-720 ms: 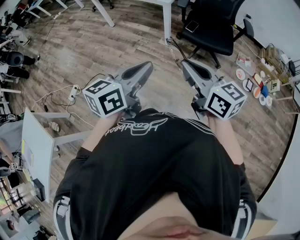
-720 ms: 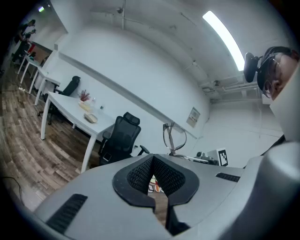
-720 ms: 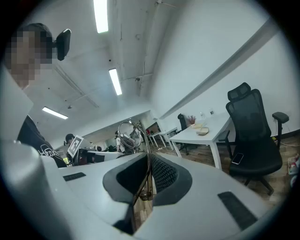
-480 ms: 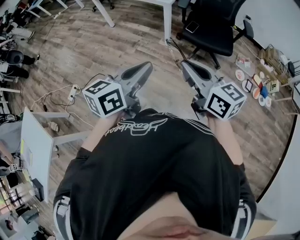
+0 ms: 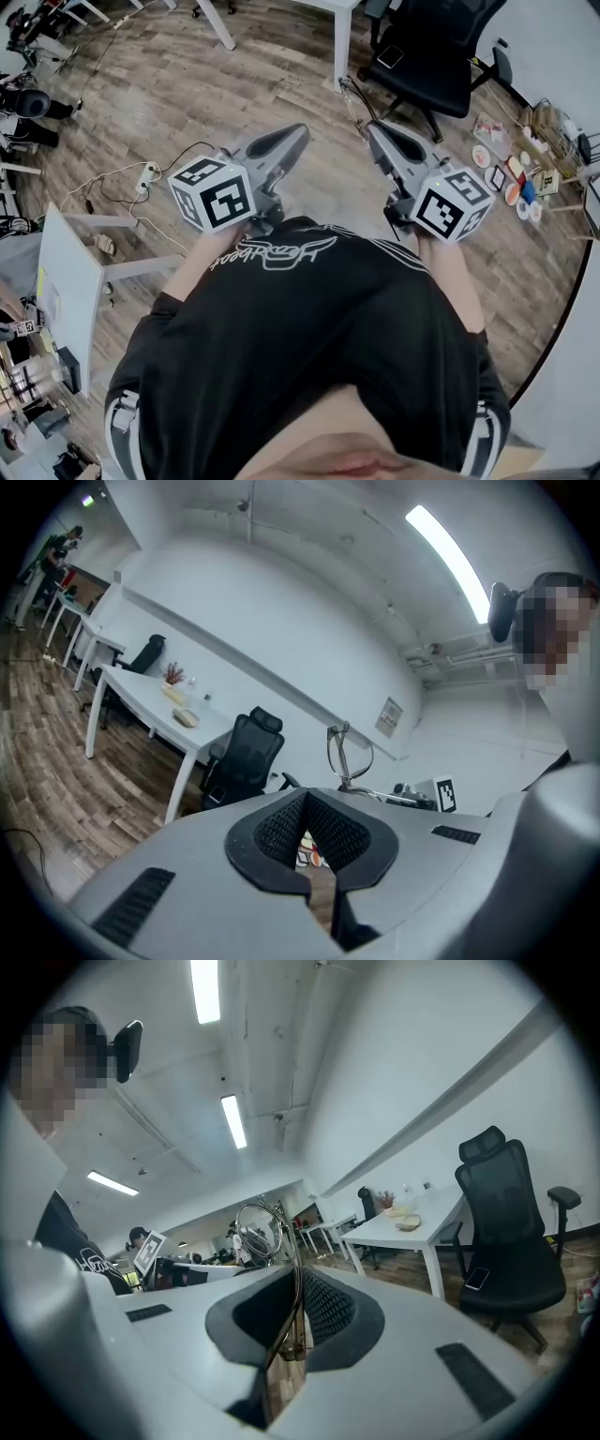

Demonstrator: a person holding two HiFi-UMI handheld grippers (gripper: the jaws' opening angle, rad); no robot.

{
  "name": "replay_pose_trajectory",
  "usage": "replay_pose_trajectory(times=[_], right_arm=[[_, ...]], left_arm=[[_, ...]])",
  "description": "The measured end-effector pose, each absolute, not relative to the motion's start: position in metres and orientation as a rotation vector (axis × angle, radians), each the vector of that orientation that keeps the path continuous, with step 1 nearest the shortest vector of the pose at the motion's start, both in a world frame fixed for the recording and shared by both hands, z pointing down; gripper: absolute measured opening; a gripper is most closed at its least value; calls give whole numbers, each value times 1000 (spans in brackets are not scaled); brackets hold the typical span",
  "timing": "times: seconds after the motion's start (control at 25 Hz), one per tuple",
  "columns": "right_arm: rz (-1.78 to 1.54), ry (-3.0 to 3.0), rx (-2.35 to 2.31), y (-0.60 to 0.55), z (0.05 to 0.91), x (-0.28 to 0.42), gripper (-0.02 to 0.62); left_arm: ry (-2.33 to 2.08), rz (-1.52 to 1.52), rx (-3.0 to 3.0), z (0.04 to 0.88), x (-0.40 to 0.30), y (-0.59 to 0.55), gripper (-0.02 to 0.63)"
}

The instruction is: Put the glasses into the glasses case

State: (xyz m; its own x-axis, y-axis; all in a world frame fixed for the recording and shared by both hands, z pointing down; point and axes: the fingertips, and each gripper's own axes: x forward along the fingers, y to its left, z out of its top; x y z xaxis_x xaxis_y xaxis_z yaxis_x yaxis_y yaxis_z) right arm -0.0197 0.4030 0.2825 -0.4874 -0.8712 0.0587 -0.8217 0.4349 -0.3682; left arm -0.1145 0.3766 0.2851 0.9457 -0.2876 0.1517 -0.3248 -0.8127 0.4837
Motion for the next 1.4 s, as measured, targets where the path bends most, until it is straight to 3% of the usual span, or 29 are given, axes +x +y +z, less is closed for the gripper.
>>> replay_pose_trajectory(times=[0.8, 1.4], right_arm=[[-529, 2526, -1550, 368, 298, -3, 26], [-602, 2481, -1576, 198, 308, 31, 26]], left_arm=[[-407, 88, 2585, 297, -101, 334, 6], [-378, 123, 2560, 302, -68, 163, 6]])
